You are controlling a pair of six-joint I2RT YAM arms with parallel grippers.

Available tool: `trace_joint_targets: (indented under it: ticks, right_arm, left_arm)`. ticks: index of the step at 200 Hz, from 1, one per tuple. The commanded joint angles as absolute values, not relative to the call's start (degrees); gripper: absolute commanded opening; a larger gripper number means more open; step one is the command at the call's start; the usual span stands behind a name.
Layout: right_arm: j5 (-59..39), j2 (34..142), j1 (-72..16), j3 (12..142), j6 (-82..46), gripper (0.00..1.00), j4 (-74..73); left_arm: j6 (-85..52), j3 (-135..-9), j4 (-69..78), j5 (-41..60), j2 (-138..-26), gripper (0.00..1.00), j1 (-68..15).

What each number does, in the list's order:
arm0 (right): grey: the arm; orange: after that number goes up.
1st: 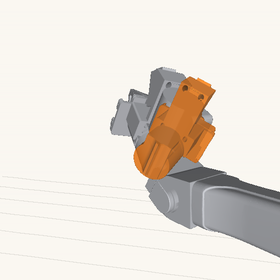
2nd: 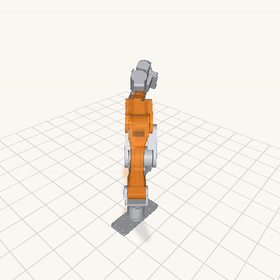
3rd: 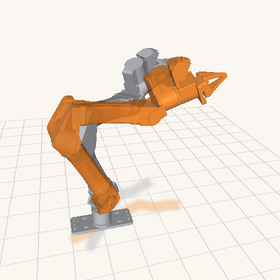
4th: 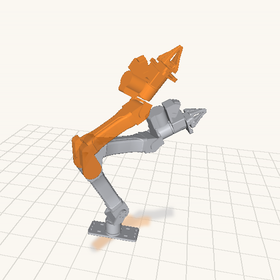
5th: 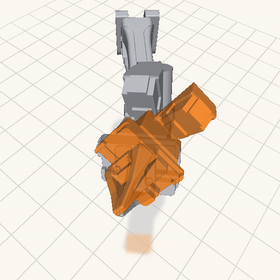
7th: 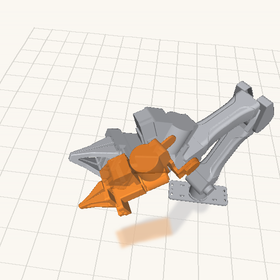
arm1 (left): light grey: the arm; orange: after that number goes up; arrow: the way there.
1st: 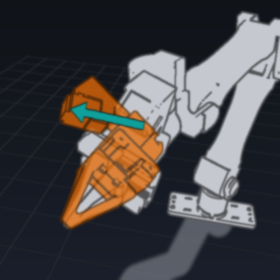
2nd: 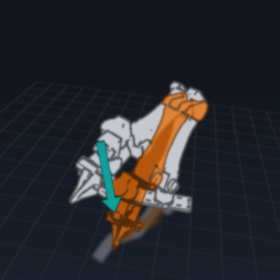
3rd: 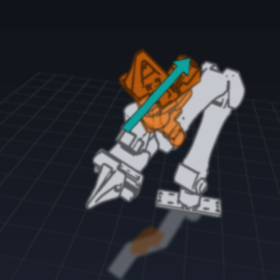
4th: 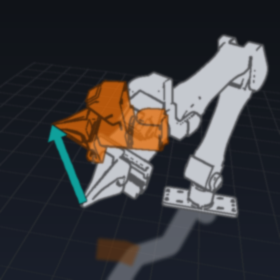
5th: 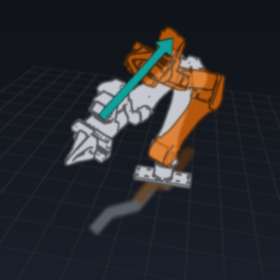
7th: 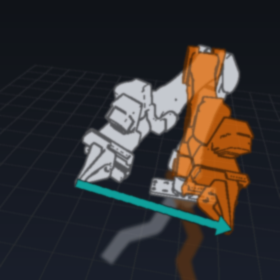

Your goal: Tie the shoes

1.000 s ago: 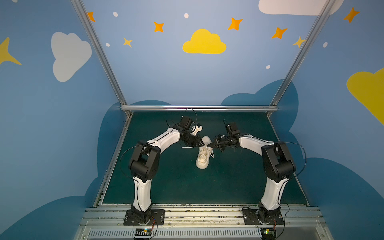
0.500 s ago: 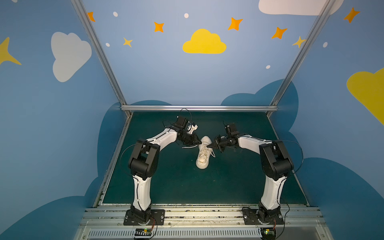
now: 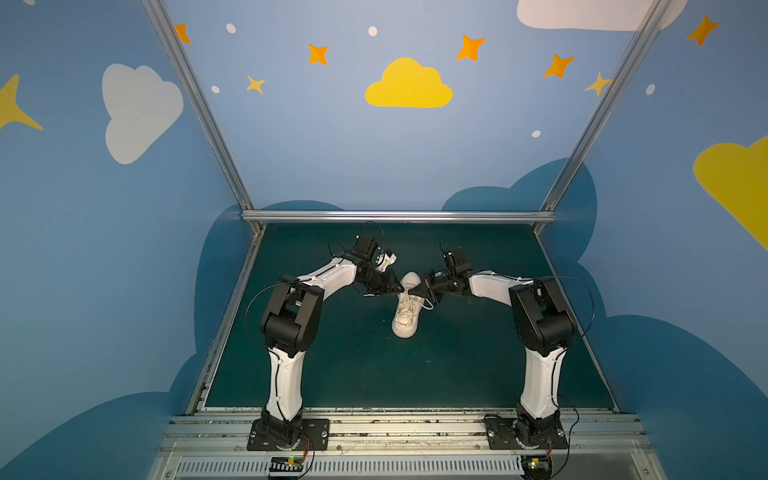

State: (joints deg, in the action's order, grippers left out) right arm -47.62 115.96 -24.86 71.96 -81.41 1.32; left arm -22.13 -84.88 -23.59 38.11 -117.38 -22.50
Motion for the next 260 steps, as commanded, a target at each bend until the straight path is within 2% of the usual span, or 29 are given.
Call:
trace_joint_targets:
  ticks: [1, 116, 128, 144, 161, 201, 260]
  right_arm:
    - [-48.94, 117.08, -25.37, 72.00, -83.62, 0.00, -2.99]
    - [-50.23, 116.17, -25.58, 70.80, -83.72, 0.00, -3.79]
    - [-50.02, 115.94, -25.57, 70.67, -83.06, 0.00, -2.63]
    - [-49.92, 115.84, -25.59, 70.40, -82.78, 0.00, -2.20]
    - [-50.01, 115.88, -25.53, 70.21, -82.73, 0.00, -2.45]
    - [-50.18, 116.04, -25.58, 70.17, -82.88, 0.00, -2.69]
    - [-50.98, 116.92, -25.64, 70.39, -83.06, 0.00, -3.61]
  left_arm:
    - [-22.31, -83.32, -22.00, 39.89, -116.89, 0.21, -22.26]
    - [-25.36, -80.45, -16.73, 43.68, -117.18, 0.21, -21.72]
    - [-25.68, -79.67, -16.07, 43.88, -116.60, 0.25, -21.48]
    - [-26.19, -77.83, -14.32, 43.30, -114.82, 0.38, -21.02]
    - [-27.42, -75.52, -12.14, 42.90, -113.11, 0.40, -20.24]
    - [-30.28, -71.19, -7.02, 43.09, -110.46, 0.38, -18.68]
    - [-33.00, -70.88, -3.45, 45.93, -112.29, 0.26, -18.43]
